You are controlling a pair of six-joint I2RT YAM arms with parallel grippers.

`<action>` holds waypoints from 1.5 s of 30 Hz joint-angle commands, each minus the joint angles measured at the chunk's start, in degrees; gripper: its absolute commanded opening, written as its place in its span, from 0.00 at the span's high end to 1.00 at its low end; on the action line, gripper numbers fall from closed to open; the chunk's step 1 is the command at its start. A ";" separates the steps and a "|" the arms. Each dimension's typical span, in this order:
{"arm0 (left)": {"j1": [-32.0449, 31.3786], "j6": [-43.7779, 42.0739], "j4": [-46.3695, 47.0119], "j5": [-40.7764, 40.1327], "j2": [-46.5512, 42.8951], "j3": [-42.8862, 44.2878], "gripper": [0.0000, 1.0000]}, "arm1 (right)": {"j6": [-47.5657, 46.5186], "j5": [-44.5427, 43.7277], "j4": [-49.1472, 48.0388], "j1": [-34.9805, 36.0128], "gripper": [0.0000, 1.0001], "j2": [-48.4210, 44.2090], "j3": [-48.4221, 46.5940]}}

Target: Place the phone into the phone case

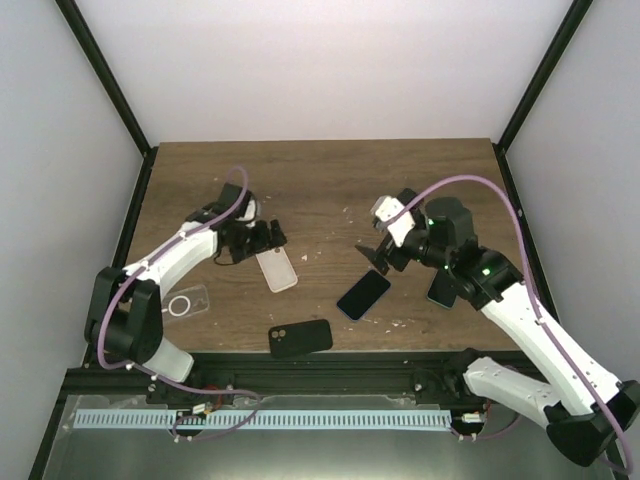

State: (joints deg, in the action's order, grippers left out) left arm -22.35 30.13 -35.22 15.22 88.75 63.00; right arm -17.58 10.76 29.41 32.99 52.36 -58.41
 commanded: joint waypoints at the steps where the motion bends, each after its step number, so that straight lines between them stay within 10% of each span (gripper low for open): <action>1: 4.75 4.52 3.14 3.87 -3.66 -5.04 0.00 | -22.76 7.03 12.03 2.07 0.00 4.01 -1.22; 28: 8.25 9.54 10.88 7.58 -2.66 -13.95 0.06 | -54.02 -3.18 10.61 6.94 0.00 38.16 5.72; 45: 8.28 10.71 15.31 7.00 -0.22 -17.09 0.09 | -48.22 -5.45 6.05 7.94 0.13 48.73 0.27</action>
State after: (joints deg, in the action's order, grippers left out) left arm -14.33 40.47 -22.46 22.46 87.07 46.57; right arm -69.91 6.35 39.38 40.34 95.94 -54.98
